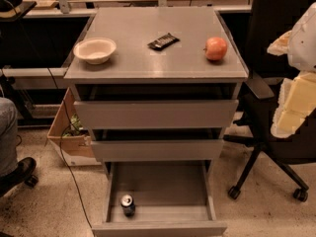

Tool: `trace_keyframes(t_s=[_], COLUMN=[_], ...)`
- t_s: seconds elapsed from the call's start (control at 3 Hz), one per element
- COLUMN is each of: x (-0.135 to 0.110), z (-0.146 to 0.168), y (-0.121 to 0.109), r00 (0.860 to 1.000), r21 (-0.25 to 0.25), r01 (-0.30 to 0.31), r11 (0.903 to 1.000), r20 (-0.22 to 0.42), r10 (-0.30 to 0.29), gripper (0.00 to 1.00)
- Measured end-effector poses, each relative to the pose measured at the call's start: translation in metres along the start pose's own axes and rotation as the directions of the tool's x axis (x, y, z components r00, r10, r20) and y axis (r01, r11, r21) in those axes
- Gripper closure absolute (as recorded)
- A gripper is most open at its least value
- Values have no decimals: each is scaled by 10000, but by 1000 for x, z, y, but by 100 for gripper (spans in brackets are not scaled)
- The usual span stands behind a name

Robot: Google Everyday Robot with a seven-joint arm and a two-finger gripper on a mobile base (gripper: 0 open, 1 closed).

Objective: Pick pepsi can from bottom drawer and place on counter

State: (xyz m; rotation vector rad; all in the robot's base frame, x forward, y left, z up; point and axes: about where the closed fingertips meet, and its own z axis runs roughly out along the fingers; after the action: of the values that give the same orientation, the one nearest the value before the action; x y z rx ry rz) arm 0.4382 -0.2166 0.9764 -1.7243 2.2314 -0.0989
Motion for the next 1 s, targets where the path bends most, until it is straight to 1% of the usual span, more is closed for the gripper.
trace_keyframes(t_s=[0.33, 0.67, 1.0], x=[1, 3, 9], z=[4, 20, 83], y=[1, 7, 26], r00=[10000, 9985, 9876], r21=[-27, -180, -991], r01=[-29, -156, -352], r11=[10000, 9997, 9945], r20=[95, 513, 1486], r10=[30, 165, 497], gripper=[0, 0, 0])
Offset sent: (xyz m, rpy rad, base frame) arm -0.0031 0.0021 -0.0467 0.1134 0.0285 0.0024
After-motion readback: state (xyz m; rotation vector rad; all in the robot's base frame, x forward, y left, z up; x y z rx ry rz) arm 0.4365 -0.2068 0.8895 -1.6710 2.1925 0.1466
